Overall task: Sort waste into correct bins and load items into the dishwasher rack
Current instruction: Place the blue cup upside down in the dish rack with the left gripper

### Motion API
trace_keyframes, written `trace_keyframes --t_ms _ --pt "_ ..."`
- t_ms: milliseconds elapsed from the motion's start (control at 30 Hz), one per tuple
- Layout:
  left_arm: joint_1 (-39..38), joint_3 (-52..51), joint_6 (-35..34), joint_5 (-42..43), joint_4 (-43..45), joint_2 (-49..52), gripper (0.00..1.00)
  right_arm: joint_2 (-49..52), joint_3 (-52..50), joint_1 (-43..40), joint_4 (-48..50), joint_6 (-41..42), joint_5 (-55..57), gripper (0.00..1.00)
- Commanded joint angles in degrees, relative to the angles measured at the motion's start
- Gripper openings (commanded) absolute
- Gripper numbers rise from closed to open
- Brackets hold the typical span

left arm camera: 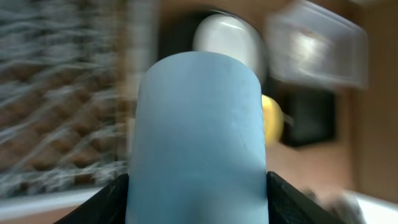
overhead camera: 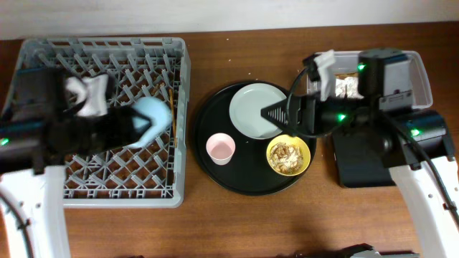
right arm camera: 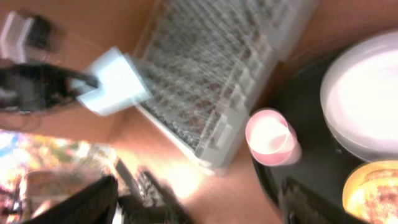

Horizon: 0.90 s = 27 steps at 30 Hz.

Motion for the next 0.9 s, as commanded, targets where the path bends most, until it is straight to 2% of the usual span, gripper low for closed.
trace_keyframes --t_ms 0,100,133,200,300,400,433,500,600,700,767,800,867 --pt "8.0 -1.3 -9.1 -22.1 -3.0 -1.0 0.57 1.9 -0.6 7.4 -6.0 -0.1 16.0 0.84" --pt "12.8 -9.0 -10.4 -22.1 -1.5 -1.0 0.57 3.6 -1.5 14.8 -7.8 0.0 22.0 0.87" --pt "15.6 -15.2 -10.4 -20.7 2.4 -1.0 0.57 4.5 -1.5 16.5 -7.8 0.0 22.3 0.87" --pt "19.4 -22.5 -11.5 -17.2 8.0 -1.0 0.57 5.2 -1.6 16.7 -7.8 0.0 22.3 0.88" --pt "22.9 -29.2 -11.5 -16.3 15.8 -1.0 0.57 5.2 -1.6 16.7 -7.8 0.0 22.3 0.88" --pt "23.0 -34.9 -11.5 -12.7 20.4 -1.0 0.58 5.2 -1.6 16.7 -7.8 0.0 22.3 0.88" --pt "23.0 -36.7 -11.6 -12.7 21.7 -1.0 0.66 5.2 -1.6 16.7 -7.8 0.0 22.3 0.88" --pt "23.0 -39.4 -11.8 -12.7 24.5 -0.9 0.69 5.2 -1.6 16.7 -7.8 0.0 22.3 0.88" --pt "23.0 -39.4 -11.8 -12.5 28.1 -0.8 0.94 5.2 -1.6 16.7 -8.2 -0.1 22.3 0.89" --pt "23.0 -38.9 -11.7 -11.4 27.6 -0.9 0.94 5.2 -1.6 16.7 -8.2 -0.1 22.3 0.89" --pt "23.0 -32.6 -9.5 -4.9 23.8 -1.2 0.94 5.9 -1.9 16.7 -5.7 0.0 22.5 0.91" --pt "22.8 -26.8 -7.7 -2.8 20.5 -1.7 0.94 7.3 -2.9 16.7 -3.3 0.2 23.0 0.81" --pt "17.3 -13.3 0.1 -1.8 13.2 -3.3 0.94 14.6 -7.8 17.6 3.8 2.6 23.5 0.71"
